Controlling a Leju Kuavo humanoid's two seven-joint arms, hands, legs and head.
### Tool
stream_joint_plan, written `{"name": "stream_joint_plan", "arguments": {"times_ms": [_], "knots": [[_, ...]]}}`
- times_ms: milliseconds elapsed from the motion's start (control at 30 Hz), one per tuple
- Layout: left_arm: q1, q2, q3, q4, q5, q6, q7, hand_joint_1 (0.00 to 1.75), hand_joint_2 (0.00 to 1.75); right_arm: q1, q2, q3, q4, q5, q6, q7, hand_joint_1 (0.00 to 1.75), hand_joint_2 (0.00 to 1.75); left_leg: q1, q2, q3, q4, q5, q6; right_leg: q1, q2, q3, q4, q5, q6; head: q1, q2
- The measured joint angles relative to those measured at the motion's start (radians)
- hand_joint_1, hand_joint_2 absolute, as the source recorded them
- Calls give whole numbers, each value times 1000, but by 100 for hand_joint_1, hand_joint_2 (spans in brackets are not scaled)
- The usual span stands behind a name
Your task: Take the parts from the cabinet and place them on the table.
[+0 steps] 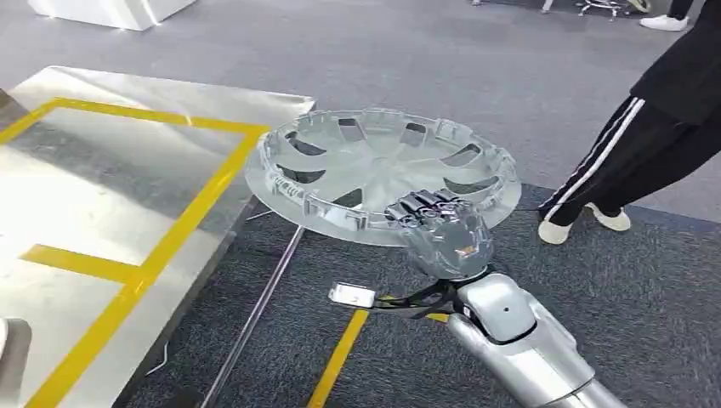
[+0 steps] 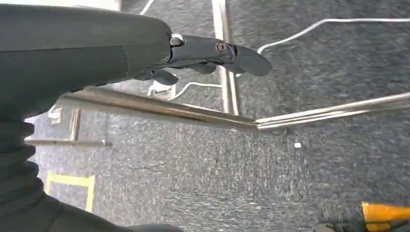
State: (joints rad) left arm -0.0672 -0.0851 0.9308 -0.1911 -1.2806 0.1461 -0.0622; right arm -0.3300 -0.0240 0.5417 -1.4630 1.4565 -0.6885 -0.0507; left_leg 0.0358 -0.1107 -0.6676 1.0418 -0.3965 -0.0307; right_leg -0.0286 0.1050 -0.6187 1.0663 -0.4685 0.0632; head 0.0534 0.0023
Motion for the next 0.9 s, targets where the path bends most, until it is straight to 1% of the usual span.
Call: {"name": "stream_joint_plan", "arguments": {"times_ms": [67,100,133,167,200,233,267,300,333,367,400,433,467,500,533,567,600,633,667,700,733,767,800,833,867,900], "knots": [[1,0,0,0,0,0,0,0,175,0,0,0,0,0,0,0,175,175,0,-1,-1,-2,2,-1,1,-4,-1,3,1,-1,0,0],[4,0,0,0,0,0,0,0,175,1,0,0,0,0,0,0,175,175,2,-15,-3,-12,10,-8,4,-18,-3,5,2,-4,1,0],[13,0,0,0,0,0,0,0,175,1,1,0,1,-2,0,1,175,175,-4,15,-9,-14,8,-20,1,-61,4,-4,8,-28,-5,0],[10,2,1,0,0,0,0,0,175,0,2,0,0,-2,0,1,175,175,-12,84,-57,87,-53,-23,7,-86,8,-10,9,-41,-13,0],[8,2,1,0,0,0,0,0,175,0,2,0,0,-2,0,0,175,175,-12,94,-97,172,-90,-23,9,-104,8,-11,8,-43,-13,0],[7,2,1,0,-1,-1,0,0,175,1,2,0,1,-3,0,0,175,175,-12,96,-130,244,-116,-23,10,-119,9,-10,7,-45,-14,0],[8,3,1,0,-4,-3,0,0,175,1,2,0,2,-4,0,0,175,175,-12,96,-148,281,-121,-23,10,-135,9,-11,6,-46,-13,0],[10,4,1,0,-5,-4,0,0,175,1,2,0,4,-6,0,0,175,175,-12,97,-138,269,-104,-22,10,-148,10,-11,6,-47,-14,0],[11,5,1,0,-5,-5,0,0,175,1,2,0,5,-8,0,0,175,175,-12,100,-110,216,-69,-21,10,-162,10,-11,5,-47,-14,0],[11,7,1,0,-5,-6,0,0,175,1,2,0,6,-8,0,0,175,175,-12,108,-66,137,-31,-19,10,-173,12,-11,4,-45,-13,0],[10,9,0,0,-5,-6,0,0,175,-1,2,0,6,-9,0,-1,175,175,-15,137,-16,53,0,-16,11,-184,15,-10,2,-42,-14,0],[8,9,1,0,-6,-6,0,0,175,-2,2,0,6,-11,0,-2,175,175,-27,212,20,-7,0,-15,20,-193,15,-9,-2,-36,-16,0],[3,11,0,0,-6,-6,0,0,175,-4,2,0,6,-12,0,-3,175,175,-30,201,20,-20,-4,-5,26,-202,15,-6,-5,-29,-19,0],[4,11,0,0,-6,-7,0,0,175,-5,2,0,9,-12,0,-3,175,175,-30,190,16,-21,-4,-3,28,-213,19,-12,-5,-25,-13,0],[5,11,1,0,-6,-8,0,0,175,-6,3,0,10,-12,0,-5,175,175,-31,177,15,-21,-5,1,28,-227,25,-17,-5,-21,-13,0],[7,11,1,0,-6,-9,0,0,175,-8,3,0,11,-13,0,-5,175,175,-32,163,14,-22,-4,8,27,-240,32,-21,-8,-16,-14,0],[9,13,1,0,-6,-10,0,0,175,-11,3,0,12,-14,0,-6,175,175,-23,146,21,-27,1,16,21,-233,24,-17,-15,-7,-13,0],[10,13,1,0,-6,-11,0,0,175,-13,3,1,15,-14,0,-6,175,175,-22,136,22,-27,0,20,18,-177,17,14,-36,-5,-11,0],[7,13,1,0,-6,-12,0,0,175,-14,3,2,16,-15,0,-6,175,175,-22,126,22,-27,1,29,18,-141,-11,77,-69,-6,-8,0],[6,13,1,0,-6,-16,0,0,175,-14,3,2,19,-17,0,-6,175,175,-22,110,21,-27,2,31,19,-118,-56,170,-109,-6,-5,0],[6,13,1,0,-6,-16,0,0,175,-14,3,2,22,-17,0,-6,175,175,-23,96,21,-27,1,33,19,-109,-96,246,-136,-6,-3,0],[6,13,1,0,-6,-16,0,0,175,-13,3,2,27,-17,0,-6,175,175,-25,79,22,-27,1,33,19,-107,-125,293,-141,-7,-5,0],[7,13,1,0,-6,-16,0,0,175,-14,3,3,30,-18,0,-6,175,175,-26,64,22,-27,2,33,20,-106,-130,288,-125,-10,-4,0],[8,13,1,0,-6,-18,0,0,175,-14,3,4,34,-21,0,-6,175,175,-26,48,22,-26,2,33,20,-106,-116,244,-90,-13,-4,0],[9,14,1,0,-6,-18,0,0,175,-14,3,4,38,-21,0,-6,175,175,-25,31,23,-26,3,31,19,-99,-80,164,-43,-17,-4,0],[8,14,1,0,-6,-18,0,0,175,-15,3,5,40,-24,0,-6,175,175,-23,15,24,-25,4,29,16,-71,-33,65,4,-19,-4,0]]}}
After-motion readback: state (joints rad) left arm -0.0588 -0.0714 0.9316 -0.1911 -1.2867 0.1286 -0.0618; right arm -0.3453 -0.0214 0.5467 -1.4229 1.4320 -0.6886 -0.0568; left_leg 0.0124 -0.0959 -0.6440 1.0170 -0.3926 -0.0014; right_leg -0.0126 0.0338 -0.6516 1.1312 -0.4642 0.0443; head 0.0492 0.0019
